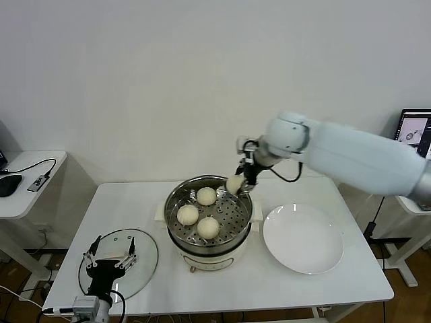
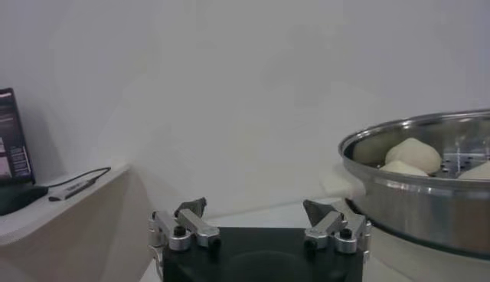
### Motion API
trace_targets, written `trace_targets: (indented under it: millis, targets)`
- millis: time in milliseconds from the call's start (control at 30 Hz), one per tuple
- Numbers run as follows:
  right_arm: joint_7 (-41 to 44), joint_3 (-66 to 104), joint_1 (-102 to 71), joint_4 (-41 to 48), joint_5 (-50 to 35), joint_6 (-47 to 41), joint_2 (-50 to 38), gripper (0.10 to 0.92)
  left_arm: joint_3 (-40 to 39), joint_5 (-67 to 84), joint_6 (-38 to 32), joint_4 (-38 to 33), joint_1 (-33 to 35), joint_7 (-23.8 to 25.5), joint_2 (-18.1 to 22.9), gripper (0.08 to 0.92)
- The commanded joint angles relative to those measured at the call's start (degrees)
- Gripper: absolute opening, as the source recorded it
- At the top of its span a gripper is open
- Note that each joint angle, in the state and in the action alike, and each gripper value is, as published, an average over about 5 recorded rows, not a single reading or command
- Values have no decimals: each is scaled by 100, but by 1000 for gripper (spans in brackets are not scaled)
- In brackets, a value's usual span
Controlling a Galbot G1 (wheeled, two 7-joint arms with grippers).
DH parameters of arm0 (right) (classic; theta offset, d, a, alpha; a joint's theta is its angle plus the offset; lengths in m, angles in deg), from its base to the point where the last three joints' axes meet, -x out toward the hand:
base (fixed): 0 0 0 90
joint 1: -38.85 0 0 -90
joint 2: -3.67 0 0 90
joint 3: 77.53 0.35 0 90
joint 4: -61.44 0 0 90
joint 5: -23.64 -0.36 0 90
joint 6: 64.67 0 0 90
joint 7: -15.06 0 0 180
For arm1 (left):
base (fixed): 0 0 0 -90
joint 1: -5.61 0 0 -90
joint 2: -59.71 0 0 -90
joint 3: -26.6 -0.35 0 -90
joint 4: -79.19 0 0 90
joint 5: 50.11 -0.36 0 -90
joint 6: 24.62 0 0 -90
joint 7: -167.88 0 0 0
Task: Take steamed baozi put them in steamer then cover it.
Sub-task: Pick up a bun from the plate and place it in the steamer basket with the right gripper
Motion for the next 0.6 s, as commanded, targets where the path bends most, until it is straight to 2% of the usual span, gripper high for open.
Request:
trace_targets:
  millis: [33, 600]
  targets:
    - [-412, -216, -412, 357, -401, -447, 964, 602, -16, -12, -3, -29, 1, -1, 9, 823]
    - [-201, -222, -807, 611, 233, -444, 817, 602, 3, -3, -18, -8, -8, -7, 9, 823]
